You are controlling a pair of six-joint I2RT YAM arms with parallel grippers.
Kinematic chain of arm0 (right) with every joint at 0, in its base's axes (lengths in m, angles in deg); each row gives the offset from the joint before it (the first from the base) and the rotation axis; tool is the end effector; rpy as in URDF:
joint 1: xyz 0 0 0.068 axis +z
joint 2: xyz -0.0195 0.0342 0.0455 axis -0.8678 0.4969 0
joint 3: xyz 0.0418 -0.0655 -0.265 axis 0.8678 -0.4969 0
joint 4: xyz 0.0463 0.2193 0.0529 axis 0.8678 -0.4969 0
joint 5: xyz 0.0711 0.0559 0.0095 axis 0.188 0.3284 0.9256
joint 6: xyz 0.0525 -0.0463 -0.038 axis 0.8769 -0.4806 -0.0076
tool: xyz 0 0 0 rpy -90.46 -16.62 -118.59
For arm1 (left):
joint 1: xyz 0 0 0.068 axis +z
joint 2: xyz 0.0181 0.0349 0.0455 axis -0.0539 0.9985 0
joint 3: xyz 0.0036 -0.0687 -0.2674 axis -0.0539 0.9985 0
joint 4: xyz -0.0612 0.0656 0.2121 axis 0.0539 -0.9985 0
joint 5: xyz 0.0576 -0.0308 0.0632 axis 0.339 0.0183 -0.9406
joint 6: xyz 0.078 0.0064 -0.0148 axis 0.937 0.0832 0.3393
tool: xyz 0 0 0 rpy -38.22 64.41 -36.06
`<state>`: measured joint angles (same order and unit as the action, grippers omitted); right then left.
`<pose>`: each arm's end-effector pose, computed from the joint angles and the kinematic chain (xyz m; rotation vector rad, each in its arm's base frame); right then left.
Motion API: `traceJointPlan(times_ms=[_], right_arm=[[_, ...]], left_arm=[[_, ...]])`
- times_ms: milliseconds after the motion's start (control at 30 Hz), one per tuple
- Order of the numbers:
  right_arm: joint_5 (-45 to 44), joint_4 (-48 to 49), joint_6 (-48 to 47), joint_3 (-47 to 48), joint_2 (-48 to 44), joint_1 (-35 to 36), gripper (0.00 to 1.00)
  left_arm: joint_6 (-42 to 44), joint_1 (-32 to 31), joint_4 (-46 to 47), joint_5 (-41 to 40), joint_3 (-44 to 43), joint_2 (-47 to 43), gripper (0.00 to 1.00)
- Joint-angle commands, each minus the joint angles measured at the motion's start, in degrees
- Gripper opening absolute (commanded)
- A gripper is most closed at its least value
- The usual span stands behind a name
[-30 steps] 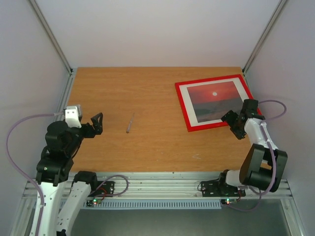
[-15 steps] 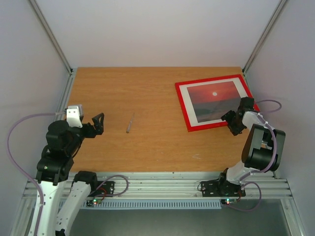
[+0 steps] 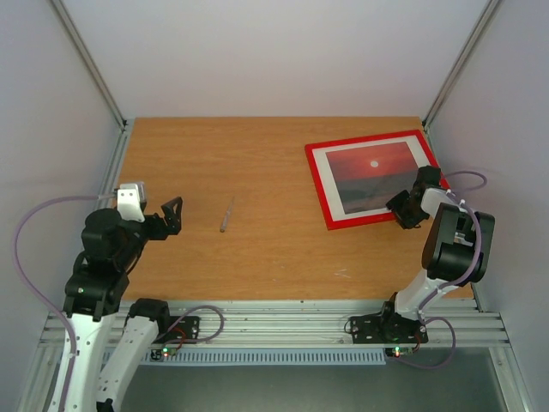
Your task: Take the photo out of the frame
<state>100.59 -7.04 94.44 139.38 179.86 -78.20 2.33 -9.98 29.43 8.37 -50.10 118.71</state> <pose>0.2904 -0.0798 0.1479 0.6207 2.6949 0.2496 0.0945 -0.0193 0.3260 -0.0334 1.9210 -0.3484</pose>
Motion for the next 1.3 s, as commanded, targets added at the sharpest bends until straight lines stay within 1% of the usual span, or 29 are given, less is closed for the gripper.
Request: traceJointPlan(times_ms=[0,267,400,567,667,733,833,1133,1200,1267], right_arm=[[-0.06,-0.37,-0.62,1.11,0.46,0.04,0.47],[-1.05,-3.19,-3.77,-0.35,-0.53,0.22,0.29],[-1.28,-4.65,-5.41,-0.88,-1.86,1.29,0.23],[-1.14,-7.23,-7.94,-0.99,-3.79,2.58,0.16],[-1.10,-8.15,-9.09,-1.21,-4.89,3.39,0.12],[-0.46,-8.17,-9.08,-1.37,-5.33,4.40,0.11],[0.49,-8.14,-11.73,-1.69,-5.82,6.60,0.09],[2.84,-6.94,-17.24,-0.20,-6.06,17.35,0.07],[3.89,-6.93,-18.83,0.53,-5.83,17.98,0.07],[4.58,-7.21,-20.56,1.55,-5.42,20.31,0.06]], left_arm=[[0.23,-0.31,2.03,0.77,-0.01,0.47,0.99],[0.14,-0.31,2.11,1.10,-0.05,1.06,0.99],[-0.19,-0.36,2.14,1.22,-0.26,1.62,0.99],[-1.86,-0.48,3.01,3.92,-0.48,2.97,0.99],[-3.32,-0.57,3.46,6.97,-0.93,4.08,0.99],[-4.36,-0.57,3.39,9.03,-1.18,4.77,1.00],[-5.93,-0.60,2.21,10.89,-1.62,6.42,0.99],[-11.83,-1.54,-0.55,18.81,0.77,13.90,0.99],[-12.31,-2.43,-1.07,19.23,1.59,15.75,0.99],[-12.49,-3.48,-1.10,19.11,2.68,17.73,0.99]])
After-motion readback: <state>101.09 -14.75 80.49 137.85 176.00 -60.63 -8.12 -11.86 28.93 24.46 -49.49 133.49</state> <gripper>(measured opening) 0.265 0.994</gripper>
